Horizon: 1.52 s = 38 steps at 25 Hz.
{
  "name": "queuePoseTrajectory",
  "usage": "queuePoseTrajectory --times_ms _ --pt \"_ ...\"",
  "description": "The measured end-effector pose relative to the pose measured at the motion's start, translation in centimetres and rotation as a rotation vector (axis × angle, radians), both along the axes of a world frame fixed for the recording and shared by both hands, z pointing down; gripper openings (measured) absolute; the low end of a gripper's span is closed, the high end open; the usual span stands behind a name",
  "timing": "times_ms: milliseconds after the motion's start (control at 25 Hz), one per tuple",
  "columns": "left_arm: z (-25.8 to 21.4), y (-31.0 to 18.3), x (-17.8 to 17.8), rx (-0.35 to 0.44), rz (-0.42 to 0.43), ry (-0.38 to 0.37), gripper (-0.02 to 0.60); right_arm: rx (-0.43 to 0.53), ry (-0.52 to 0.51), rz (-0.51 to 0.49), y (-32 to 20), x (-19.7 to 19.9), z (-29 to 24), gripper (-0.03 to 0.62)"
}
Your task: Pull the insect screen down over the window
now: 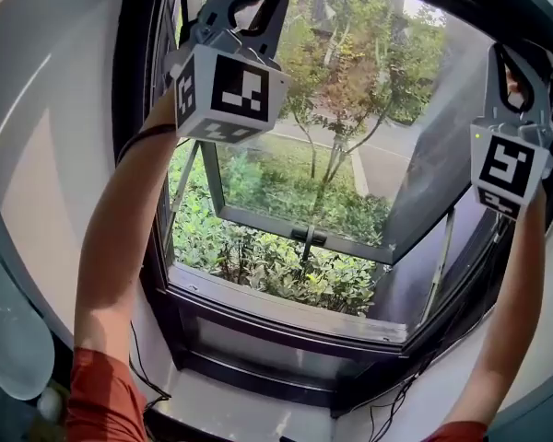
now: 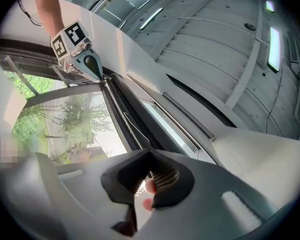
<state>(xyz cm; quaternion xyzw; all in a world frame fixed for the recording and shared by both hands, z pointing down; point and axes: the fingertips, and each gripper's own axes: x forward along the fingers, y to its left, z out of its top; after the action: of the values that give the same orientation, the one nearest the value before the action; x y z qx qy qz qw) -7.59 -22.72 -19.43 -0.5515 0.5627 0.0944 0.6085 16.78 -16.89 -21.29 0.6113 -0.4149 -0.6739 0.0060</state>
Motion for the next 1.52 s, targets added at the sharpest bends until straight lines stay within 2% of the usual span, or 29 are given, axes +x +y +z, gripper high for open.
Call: queuePoseTrajectory --times_ms 120,280,480,520,560,720,880,1000,1120,1400,1520 --pt "-1.7 0.3 -0.4 0.018 -0.02 0.023 0.005 -0.005 0.02 0.07 -0.4 0.9 -0.9 0.009" --pt "-4.0 0.4 -0.7 0.034 -0.078 0.036 0.008 0.005 0.025 0.108 -0.3 1.9 -2.3 0.009" --pt "-5.9 -1.1 -0.9 -0.007 -0.215 -0.038 0.041 -0.04 0.059 0.193 -1.9 2.6 -3.4 0.011" --pt "-6.2 -1.4 -0.9 -0.013 -0.246 -0.054 0.046 -0.048 0.074 0.205 -2.0 2.4 -3.5 0.058" --pt "-6.4 -1.6 -0.9 -0.016 -0.277 -0.07 0.052 -0.052 0.091 0.219 -2.1 2.1 -3.7 0.07" --pt "-7.3 -2.5 -1.3 0.002 -0.407 -0.144 0.067 -0.067 0.147 0.293 -2.9 1.2 -4.4 0.071" --pt "-7.6 -3.2 -1.6 0.026 -0.53 -0.212 0.069 -0.123 0.179 0.387 -4.3 1.8 -4.8 0.071" --pt "-7.9 -3.5 -0.9 0.015 -0.533 -0.24 0.071 -0.163 0.183 0.437 -4.3 2.5 -5.2 0.081" --pt "-7.9 -3.6 -0.9 -0.005 -0.554 -0.272 0.071 -0.181 0.19 0.431 -4.0 1.7 -5.6 0.081" --pt "-7.9 -4.4 -0.4 -0.083 -0.598 -0.32 0.044 -0.29 0.199 0.504 -5.4 2.9 -5.1 0.049" --pt "-7.8 -4.5 -0.3 -0.08 -0.616 -0.339 0.043 -0.294 0.209 0.502 -5.0 2.1 -5.4 0.048"
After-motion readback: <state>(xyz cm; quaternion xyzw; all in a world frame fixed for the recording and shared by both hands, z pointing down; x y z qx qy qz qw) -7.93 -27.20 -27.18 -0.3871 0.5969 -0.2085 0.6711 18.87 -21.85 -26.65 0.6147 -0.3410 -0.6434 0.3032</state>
